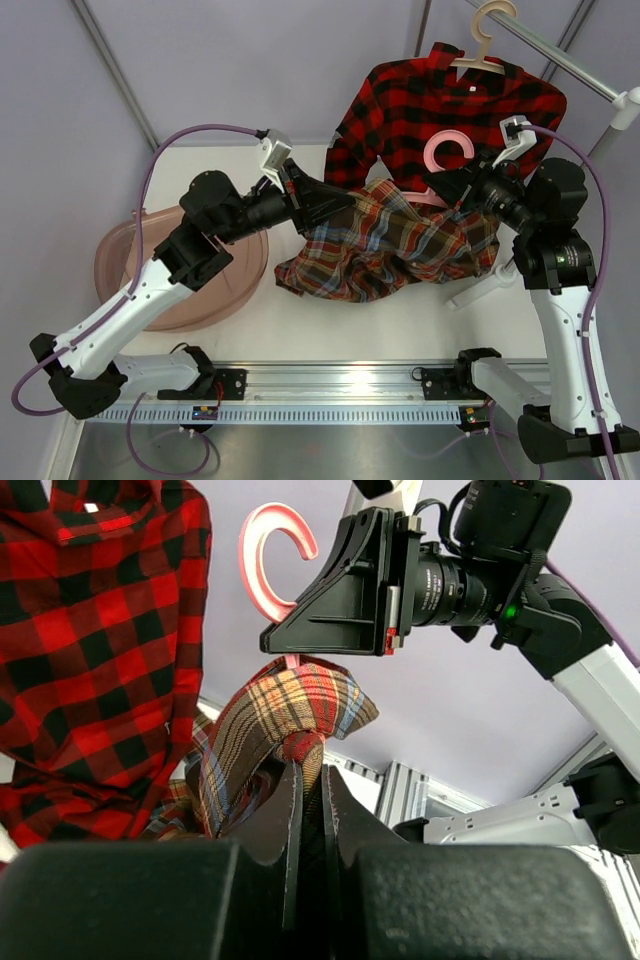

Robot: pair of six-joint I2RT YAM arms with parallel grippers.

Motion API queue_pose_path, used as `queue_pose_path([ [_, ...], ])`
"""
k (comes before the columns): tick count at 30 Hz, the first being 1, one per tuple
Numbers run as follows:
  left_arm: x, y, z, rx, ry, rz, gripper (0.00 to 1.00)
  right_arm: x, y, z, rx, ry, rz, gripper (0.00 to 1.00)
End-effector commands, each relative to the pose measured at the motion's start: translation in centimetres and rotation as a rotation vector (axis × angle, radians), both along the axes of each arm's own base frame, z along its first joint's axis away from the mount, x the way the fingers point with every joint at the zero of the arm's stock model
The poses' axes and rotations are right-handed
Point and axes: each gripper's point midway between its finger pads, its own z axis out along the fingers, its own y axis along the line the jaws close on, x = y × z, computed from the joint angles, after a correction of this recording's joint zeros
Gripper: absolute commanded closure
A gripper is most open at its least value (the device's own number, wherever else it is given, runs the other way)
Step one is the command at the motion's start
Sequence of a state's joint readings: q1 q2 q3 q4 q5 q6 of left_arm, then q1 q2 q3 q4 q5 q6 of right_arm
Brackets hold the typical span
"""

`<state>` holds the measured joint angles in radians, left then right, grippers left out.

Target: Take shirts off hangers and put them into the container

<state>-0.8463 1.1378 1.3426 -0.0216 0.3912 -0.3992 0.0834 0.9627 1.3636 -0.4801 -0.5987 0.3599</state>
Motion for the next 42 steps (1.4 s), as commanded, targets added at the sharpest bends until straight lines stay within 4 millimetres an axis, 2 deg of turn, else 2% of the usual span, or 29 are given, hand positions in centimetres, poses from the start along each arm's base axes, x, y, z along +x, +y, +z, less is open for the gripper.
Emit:
queue_pose_path([
  [1,-3.0,0.8,5.6,-0.126,-0.107,-0.088,1.00,0.1,1.3,1.2,0.001,-0.041,0.005,1.00],
  [2,-3.1,0.8,5.5,-0.118,-0.102,-0.084,0.99,0.2,1.0,1.4,-0.001,-0.042,-0.022,1.00],
  [5,-2.9,1.6,4.6,-0.066,-0.079,-0.047,0.82,0.0,0.9,2.2,-0.004,-0.049,-0.045,1.00],
  [7,-2.3,2.3,2.7,-0.008,-0.047,0.009,0.66,-0.2,0.6,2.6,-0.015,-0.047,-0.055,1.00],
  [8,-2.8,3.2,2.9,-0.009,-0.054,0.024,0.61,-0.4,0.3,3.1,-0.018,-0.052,-0.073,1.00],
  [9,-2.5,3.8,2.0,0.014,-0.038,0.060,0.51,-0.5,0.2,3.2,-0.028,-0.057,-0.077,1.00],
  [10,-2.4,4.1,0.9,0.039,-0.030,0.075,0.47,-0.8,0.1,3.6,-0.030,-0.068,-0.077,1.00],
  [12,-2.8,5.7,0.5,0.043,-0.030,0.118,0.39,-1.6,0.0,4.5,-0.030,-0.085,-0.073,1.00],
  [14,-2.7,6.3,-0.7,0.063,-0.017,0.141,0.32,-2.3,0.1,5.2,-0.026,-0.094,-0.058,1.00],
  [20,-2.1,7.8,-3.2,0.143,0.015,0.218,0.26,-4.5,0.0,6.4,-0.026,-0.114,-0.034,1.00],
  [24,-1.2,7.5,-4.9,0.198,0.033,0.243,0.24,-5.9,-0.1,6.6,-0.025,-0.130,-0.023,1.00],
  [29,1.1,7.2,-6.2,0.273,0.007,0.319,0.18,-7.0,0.2,6.7,-0.024,-0.132,0.008,1.00],
  [34,3.5,7.3,-6.8,0.340,-0.071,0.394,0.11,-8.0,0.4,6.6,-0.017,-0.127,0.033,1.00],
  [37,6.1,8.3,-7.0,0.369,-0.119,0.484,0.06,-8.9,0.6,6.6,-0.013,-0.129,0.059,1.00],
  [39,6.1,7.3,-6.6,0.338,-0.161,0.393,0.06,-9.5,0.7,6.6,-0.009,-0.127,0.073,1.00],
  [40,7.2,8.0,-6.7,0.334,-0.164,0.401,0.06,-9.9,0.9,6.5,-0.008,-0.126,0.091,1.00],
  [41,6.7,7.4,-6.4,0.315,-0.186,0.328,0.06,-10.3,0.9,6.6,-0.009,-0.128,0.099,1.00],
  [42,7.1,7.6,-6.4,0.310,-0.189,0.309,0.06,-10.7,0.9,6.7,-0.009,-0.133,0.107,1.00],
])
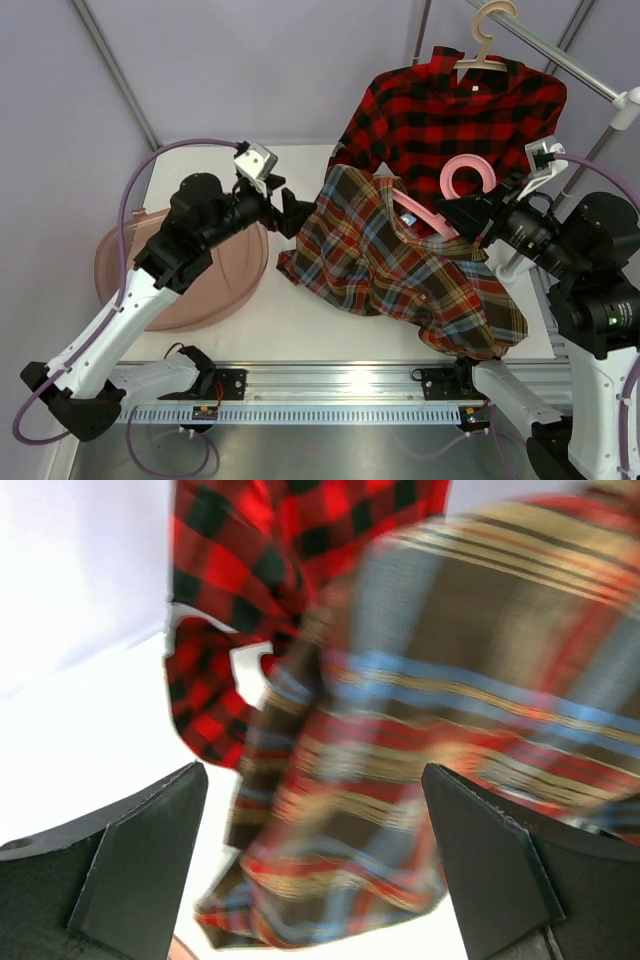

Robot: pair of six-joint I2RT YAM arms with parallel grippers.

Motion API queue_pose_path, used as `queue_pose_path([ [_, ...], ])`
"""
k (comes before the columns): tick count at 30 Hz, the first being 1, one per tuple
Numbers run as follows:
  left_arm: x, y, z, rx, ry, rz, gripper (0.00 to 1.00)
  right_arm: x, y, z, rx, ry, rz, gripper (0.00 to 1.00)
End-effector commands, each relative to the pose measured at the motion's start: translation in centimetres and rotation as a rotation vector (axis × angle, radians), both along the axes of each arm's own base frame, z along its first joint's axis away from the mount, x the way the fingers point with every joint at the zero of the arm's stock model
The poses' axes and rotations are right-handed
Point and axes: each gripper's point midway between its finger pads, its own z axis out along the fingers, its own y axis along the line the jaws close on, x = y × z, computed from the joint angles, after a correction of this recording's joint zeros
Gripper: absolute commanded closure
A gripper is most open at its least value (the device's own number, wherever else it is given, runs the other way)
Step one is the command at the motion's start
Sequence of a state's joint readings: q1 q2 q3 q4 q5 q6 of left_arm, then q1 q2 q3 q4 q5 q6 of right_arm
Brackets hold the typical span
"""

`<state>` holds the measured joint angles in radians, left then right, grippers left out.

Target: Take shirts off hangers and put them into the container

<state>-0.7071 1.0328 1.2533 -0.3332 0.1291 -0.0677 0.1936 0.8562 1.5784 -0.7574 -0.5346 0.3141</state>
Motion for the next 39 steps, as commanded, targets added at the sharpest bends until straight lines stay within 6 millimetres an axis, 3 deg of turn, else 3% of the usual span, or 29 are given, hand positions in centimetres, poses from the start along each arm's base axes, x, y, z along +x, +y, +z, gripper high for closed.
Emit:
queue_pose_path([
  [1,2.0,0.5,1.6,-0.034,-0.098,-0.090,0.06,-2.9,0.5,2.0,0.022,-0.054,0.072,1.00],
  [3,1.4,0.1,2.1,-0.093,-0.091,-0.217,0.06,-3.8,0.7,2.3,0.026,-0.066,0.099,1.00],
  [4,2.4,0.8,1.9,-0.108,-0.081,-0.226,0.07,-4.4,1.0,2.5,0.027,-0.071,0.128,1.00],
  [8,-0.6,-0.7,2.0,-0.164,-0.053,-0.506,0.11,-6.0,1.1,3.1,0.034,-0.089,0.159,1.00],
  [10,-1.9,-1.3,3.3,-0.223,-0.092,-0.599,0.11,-6.2,1.2,3.2,0.034,-0.090,0.169,1.00],
  [14,-4.3,-1.7,2.7,-0.239,-0.047,-0.782,0.11,-6.5,1.4,3.0,0.035,-0.086,0.189,1.00],
  [15,-4.5,-1.8,2.5,-0.258,0.006,-0.806,0.12,-6.6,1.4,3.0,0.035,-0.089,0.193,1.00],
  [25,-8.1,-0.8,3.2,-0.242,-0.046,-0.916,0.14,-6.1,1.1,2.9,0.025,-0.093,0.168,1.00],
  [26,-7.8,-0.8,2.7,-0.248,0.025,-0.887,0.14,-6.0,1.0,2.8,0.022,-0.091,0.160,1.00],
  [27,-6.7,-0.7,2.5,-0.224,-0.029,-0.835,0.15,-5.8,0.9,2.6,0.018,-0.084,0.145,1.00],
  [29,-3.9,0.1,4.1,-0.200,-0.145,-0.588,0.13,-5.7,0.6,2.6,0.007,-0.086,0.129,1.00],
  [30,-2.8,0.7,2.9,-0.191,-0.060,-0.475,0.12,-5.7,0.5,2.6,0.004,-0.084,0.119,1.00],
  [31,-1.0,1.9,3.7,-0.205,-0.085,-0.315,0.12,-5.6,0.4,2.6,-0.001,-0.089,0.112,1.00],
  [34,1.4,4.2,3.3,-0.188,-0.075,-0.099,0.11,-5.7,0.4,2.8,-0.003,-0.089,0.114,1.00],
  [36,1.5,4.9,3.2,-0.185,-0.082,-0.057,0.10,-5.9,0.5,2.9,0.001,-0.089,0.126,1.00],
  [39,0.1,3.4,3.4,-0.192,-0.085,-0.197,0.09,-6.0,0.7,2.9,0.005,-0.083,0.138,1.00],
])
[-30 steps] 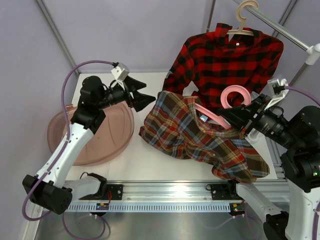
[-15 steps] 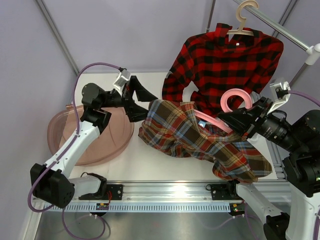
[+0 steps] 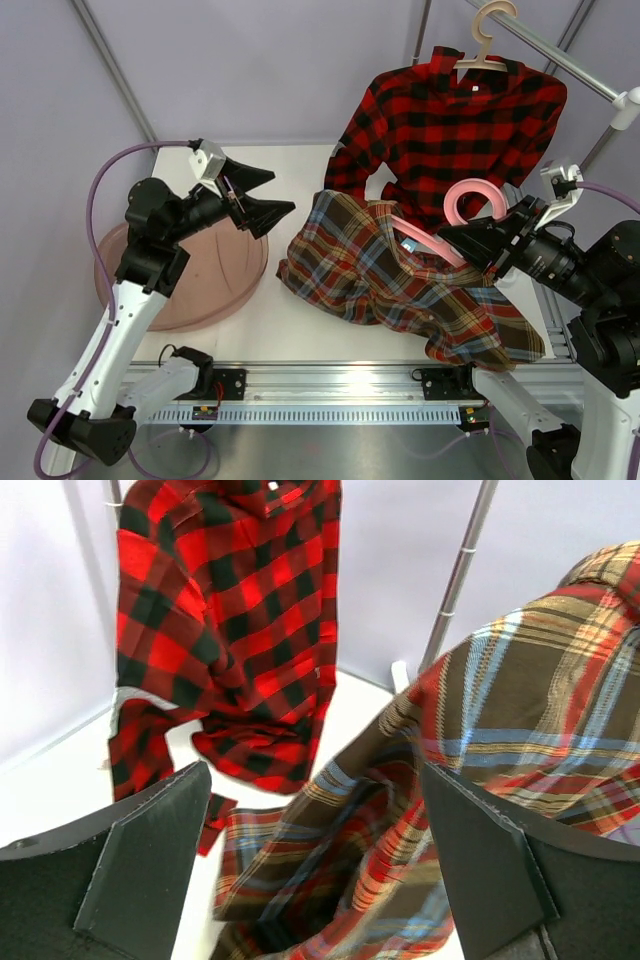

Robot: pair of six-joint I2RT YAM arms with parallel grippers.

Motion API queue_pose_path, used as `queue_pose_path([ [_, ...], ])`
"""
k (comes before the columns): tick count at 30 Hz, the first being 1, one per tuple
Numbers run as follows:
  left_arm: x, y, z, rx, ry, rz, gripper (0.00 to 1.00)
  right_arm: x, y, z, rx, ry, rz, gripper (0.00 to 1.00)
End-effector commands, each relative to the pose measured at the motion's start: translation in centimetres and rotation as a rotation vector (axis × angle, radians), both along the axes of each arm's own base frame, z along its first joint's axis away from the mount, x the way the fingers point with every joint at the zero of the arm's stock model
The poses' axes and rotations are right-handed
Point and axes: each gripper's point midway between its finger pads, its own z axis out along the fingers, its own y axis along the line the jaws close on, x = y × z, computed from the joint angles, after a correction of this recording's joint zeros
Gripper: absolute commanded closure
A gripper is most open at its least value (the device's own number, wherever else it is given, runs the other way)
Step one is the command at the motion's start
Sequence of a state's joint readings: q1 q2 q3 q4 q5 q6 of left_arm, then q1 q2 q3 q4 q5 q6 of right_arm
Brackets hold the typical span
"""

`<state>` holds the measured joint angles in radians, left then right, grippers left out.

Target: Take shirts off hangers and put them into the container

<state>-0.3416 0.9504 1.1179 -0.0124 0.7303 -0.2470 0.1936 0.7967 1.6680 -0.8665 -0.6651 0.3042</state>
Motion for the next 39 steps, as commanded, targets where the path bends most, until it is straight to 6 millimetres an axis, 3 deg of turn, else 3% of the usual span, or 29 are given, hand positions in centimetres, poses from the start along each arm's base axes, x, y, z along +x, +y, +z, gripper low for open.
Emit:
queue_pose_path([
  [1,-0.7,-0.7,0.2,0.028,-0.035,-0.086,0.09,-0.2,0.0,1.3,0.004,-0.041,0.006,1.00],
  [6,-4.0,-2.5,0.4,-0.016,-0.053,-0.375,0.11,-0.6,0.2,1.4,0.010,-0.037,0.023,1.00],
  [7,-4.9,-2.7,-0.2,-0.008,-0.047,-0.442,0.12,-0.7,0.2,1.5,0.010,-0.040,0.028,1.00],
  [8,-5.6,-2.7,0.7,-0.033,-0.078,-0.482,0.14,-0.7,0.3,1.5,0.011,-0.039,0.031,1.00],
  [11,-6.8,-2.8,0.5,-0.048,-0.087,-0.559,0.14,-0.9,0.3,1.6,0.012,-0.042,0.037,1.00],
  [19,-7.5,-4.1,-0.5,-0.021,-0.028,-0.667,0.14,-1.1,0.6,2.3,0.033,-0.051,0.060,1.00],
  [26,-5.7,-6.3,-1.7,0.007,0.065,-0.690,0.32,-1.5,0.5,3.1,0.039,-0.066,0.059,1.00],
  [29,-3.9,-6.6,-2.6,0.016,0.097,-0.592,0.56,-1.8,0.4,2.9,0.037,-0.060,0.055,1.00],
  [30,-2.2,-6.7,-2.6,0.013,0.104,-0.487,0.79,-2.0,0.4,2.7,0.031,-0.058,0.055,1.00],
  [31,-1.4,-6.6,-2.3,0.026,0.086,-0.430,0.93,-2.2,0.3,2.6,0.029,-0.057,0.052,1.00],
  [32,-0.5,-6.3,-2.9,0.035,0.134,-0.376,1.00,-2.2,0.2,2.1,0.022,-0.042,0.042,1.00],
  [39,6.5,-2.3,-2.5,0.030,0.231,0.067,1.00,-3.6,-1.4,1.0,-0.004,-0.047,-0.046,1.00],
])
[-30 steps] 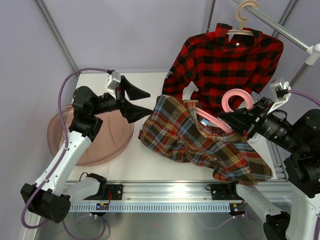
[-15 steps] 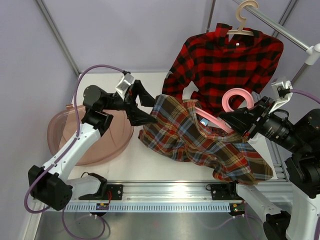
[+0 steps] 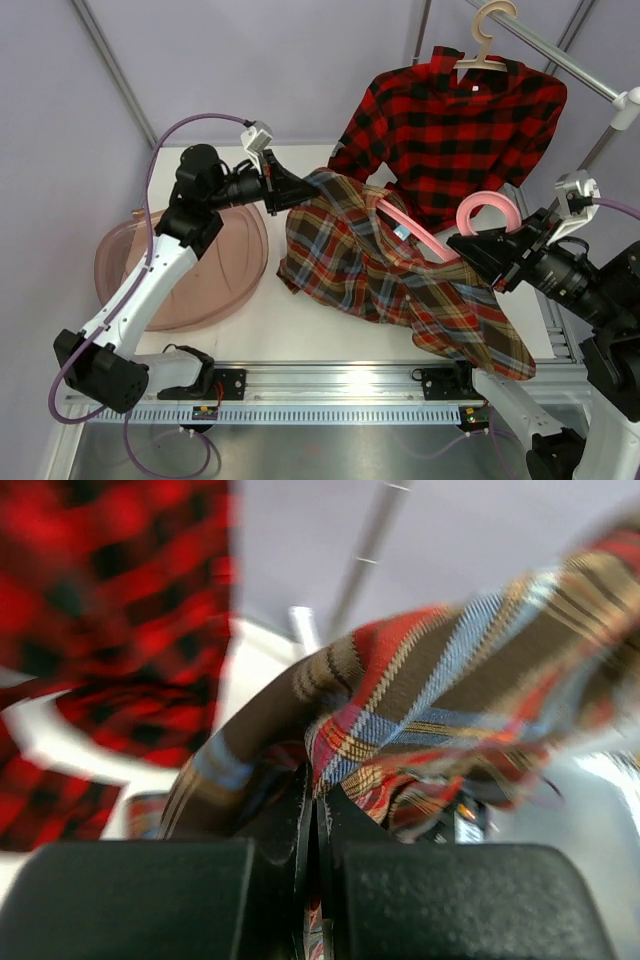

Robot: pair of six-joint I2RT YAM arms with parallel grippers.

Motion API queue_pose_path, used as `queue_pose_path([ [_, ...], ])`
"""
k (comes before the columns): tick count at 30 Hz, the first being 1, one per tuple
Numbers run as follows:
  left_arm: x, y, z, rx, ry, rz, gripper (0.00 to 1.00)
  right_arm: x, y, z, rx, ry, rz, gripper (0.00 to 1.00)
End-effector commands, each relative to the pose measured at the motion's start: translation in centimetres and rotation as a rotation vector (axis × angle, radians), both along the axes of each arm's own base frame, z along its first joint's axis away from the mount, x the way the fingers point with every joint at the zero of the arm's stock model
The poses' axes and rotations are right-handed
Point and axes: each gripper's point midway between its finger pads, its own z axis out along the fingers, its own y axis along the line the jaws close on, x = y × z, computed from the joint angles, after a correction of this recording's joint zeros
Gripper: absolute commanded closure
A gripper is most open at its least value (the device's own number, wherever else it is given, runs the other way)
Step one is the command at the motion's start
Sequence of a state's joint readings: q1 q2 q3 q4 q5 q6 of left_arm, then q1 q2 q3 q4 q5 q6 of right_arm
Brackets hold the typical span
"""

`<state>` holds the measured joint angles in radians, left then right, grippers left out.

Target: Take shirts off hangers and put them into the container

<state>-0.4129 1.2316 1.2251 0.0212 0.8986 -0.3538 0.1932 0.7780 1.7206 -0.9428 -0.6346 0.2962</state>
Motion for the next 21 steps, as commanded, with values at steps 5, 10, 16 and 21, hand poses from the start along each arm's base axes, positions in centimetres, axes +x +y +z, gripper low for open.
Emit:
queue_pose_path([
  [5,8.9,7.5,1.4,-0.006,0.115,0.640,1.00,-2.9,-1.0,0.4,0.011,-0.040,-0.032,1.00],
  [10,11.5,9.0,1.4,0.002,0.226,0.795,1.00,-3.5,-1.3,0.4,0.030,-0.061,-0.046,1.00],
  [16,8.9,6.6,-6.9,0.141,0.466,0.629,1.00,-3.8,-1.7,3.5,0.081,-0.201,-0.074,1.00],
  [21,4.8,5.9,-10.1,0.124,0.488,0.529,1.00,-2.6,-1.4,6.5,0.144,-0.284,-0.070,1.00],
])
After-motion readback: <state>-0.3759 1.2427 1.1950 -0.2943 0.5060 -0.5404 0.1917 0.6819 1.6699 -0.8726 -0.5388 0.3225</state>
